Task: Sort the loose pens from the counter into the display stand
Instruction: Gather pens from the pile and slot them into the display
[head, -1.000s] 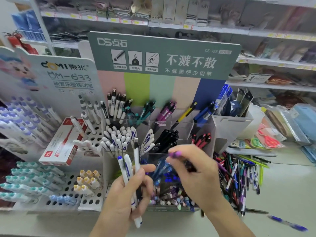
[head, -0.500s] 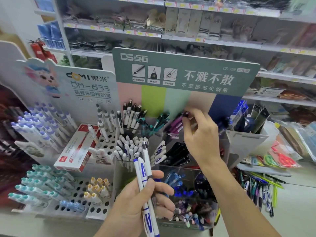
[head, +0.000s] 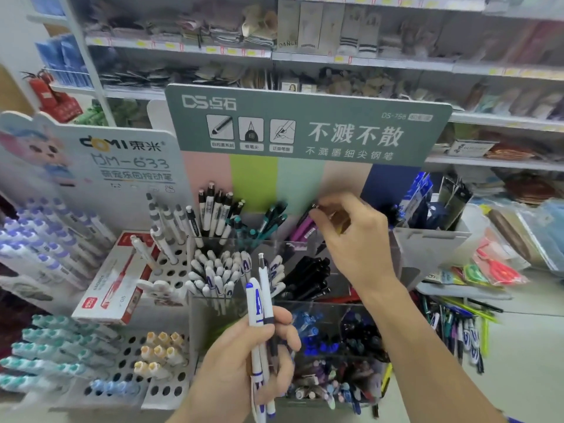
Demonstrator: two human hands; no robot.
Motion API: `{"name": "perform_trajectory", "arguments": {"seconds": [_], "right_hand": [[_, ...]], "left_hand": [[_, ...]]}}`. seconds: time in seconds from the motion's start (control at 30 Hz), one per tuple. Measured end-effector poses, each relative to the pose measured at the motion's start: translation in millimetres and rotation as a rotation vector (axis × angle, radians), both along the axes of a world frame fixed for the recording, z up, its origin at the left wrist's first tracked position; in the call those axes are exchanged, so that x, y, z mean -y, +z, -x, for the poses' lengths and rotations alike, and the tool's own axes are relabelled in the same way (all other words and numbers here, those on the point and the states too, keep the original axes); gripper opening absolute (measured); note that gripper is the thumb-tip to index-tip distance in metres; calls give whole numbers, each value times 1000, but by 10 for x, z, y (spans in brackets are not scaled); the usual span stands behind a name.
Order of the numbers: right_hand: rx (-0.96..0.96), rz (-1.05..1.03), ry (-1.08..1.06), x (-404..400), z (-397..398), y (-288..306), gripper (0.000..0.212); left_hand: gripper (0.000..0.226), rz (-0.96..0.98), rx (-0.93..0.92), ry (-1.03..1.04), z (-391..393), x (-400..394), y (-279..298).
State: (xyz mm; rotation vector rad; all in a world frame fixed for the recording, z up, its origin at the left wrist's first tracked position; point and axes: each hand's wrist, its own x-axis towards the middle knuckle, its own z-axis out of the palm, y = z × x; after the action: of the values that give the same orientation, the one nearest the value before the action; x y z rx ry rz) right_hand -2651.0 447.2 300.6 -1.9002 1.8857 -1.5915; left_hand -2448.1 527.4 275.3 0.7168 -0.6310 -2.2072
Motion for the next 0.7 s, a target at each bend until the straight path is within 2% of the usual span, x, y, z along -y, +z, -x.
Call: {"name": "perform_trajectory", "arguments": {"seconds": [0.1,0.2,0.27,0.33,0.4,0.47,0.53,0.57,0.63,0.7], "right_hand": [[-77,19,-8,14,-15,-73,20],[60,65,-35,-187,-152,-42,15],[123,0,124,-377,-260,-34,11],[142,-194,414,-552,-340,-44,22],[89,-324,605,-619,-337,-82,29],[-2,-311,637,-611,-298,-115,21],[-13,-334,639,-583,-276,-120,24],[56,-393,651,-572,-277,-113,29],[337,-507,689,-556,-314,-61,30],[600,-510,680,-534,-373,-8,31]], "left_hand": [[48,31,59,-24,12,9,8],[57,87,165,-47,-32,11,-5],[64,128,206,-69,-59,14,1],[74,107,227,-34,-75,29,1],[63,85,261,-7,-102,56,2],[41,95,321,-12,-132,67,9],[31,118,341,-24,-165,69,14],[33,140,349,-40,-187,72,19],[39,191,362,-85,-245,78,31],[48,238,354,-121,-312,77,28]]}}
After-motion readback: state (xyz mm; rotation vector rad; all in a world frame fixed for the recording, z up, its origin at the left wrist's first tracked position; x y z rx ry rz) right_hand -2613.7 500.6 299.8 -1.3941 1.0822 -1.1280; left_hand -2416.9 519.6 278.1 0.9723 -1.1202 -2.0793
